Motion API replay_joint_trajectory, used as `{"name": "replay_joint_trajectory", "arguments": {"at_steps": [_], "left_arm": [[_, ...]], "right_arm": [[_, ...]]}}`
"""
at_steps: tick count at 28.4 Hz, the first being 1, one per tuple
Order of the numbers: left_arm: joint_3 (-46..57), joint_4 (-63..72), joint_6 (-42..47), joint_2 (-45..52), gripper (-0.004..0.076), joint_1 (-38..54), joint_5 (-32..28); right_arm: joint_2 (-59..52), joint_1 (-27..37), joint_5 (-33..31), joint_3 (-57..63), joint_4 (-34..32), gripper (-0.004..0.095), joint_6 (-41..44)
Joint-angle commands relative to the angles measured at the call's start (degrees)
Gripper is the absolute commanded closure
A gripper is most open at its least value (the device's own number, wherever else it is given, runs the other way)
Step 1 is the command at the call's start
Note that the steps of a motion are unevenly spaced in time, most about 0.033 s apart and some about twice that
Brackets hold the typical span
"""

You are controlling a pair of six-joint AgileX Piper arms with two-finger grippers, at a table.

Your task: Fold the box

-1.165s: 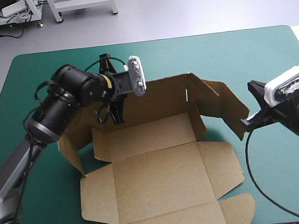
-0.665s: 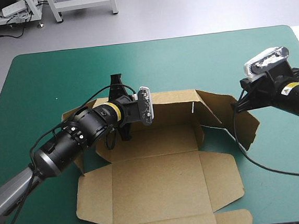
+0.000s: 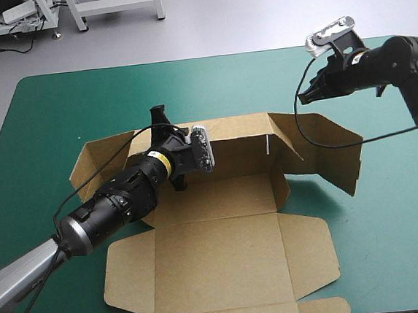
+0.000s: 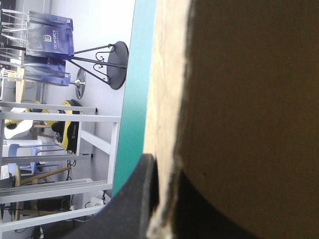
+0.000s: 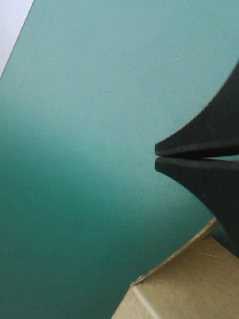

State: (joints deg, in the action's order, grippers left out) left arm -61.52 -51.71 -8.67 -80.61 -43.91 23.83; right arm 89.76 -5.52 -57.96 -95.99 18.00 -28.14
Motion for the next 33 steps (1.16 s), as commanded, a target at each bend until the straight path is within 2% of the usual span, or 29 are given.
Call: {"name": "replay_joint_trajectory", "arguments": {"at_steps": [1,5,11,16,19,24,33], "left_arm": [[-0.56,-0.58,2.06,1.42,0.0726,-0.3,2.03],[-0.56,-0.34,2.06,1.42,0.0726,-0.3,2.12],[-0.56,0.14,2.06,1.42,0.0726,-0.3,2.39],[-0.56,0.14,2.54,1.42,0.0726,-0.3,3.54],[-0.56,0.14,2.54,1.42,0.0726,-0.3,3.43],[-0.56,0.14,2.54,1.42,0.0726,-0.3,3.27],[-0.56,0.96,2.54,1.42,0.0726,-0.3,2.78]], "right_arm": [[3.19,0.04,-1.2,-6.52,1.81,0.0933,0.08],[9.45,0.04,-6.74,-8.99,5.4,0.0932,-0.15],[12.48,0.04,-13.68,-8.72,10.79,0.0933,-3.53],[11.1,0.32,-13.68,-6.24,10.89,0.0933,-5.0],[9.19,1.36,-13.68,-1.56,14.64,0.0933,-7.92],[4.73,3.82,-13.68,7.36,25.24,0.0933,-19.12],[-2.54,6.45,-9.38,19.3,30.53,0.0933,-34.91]]}}
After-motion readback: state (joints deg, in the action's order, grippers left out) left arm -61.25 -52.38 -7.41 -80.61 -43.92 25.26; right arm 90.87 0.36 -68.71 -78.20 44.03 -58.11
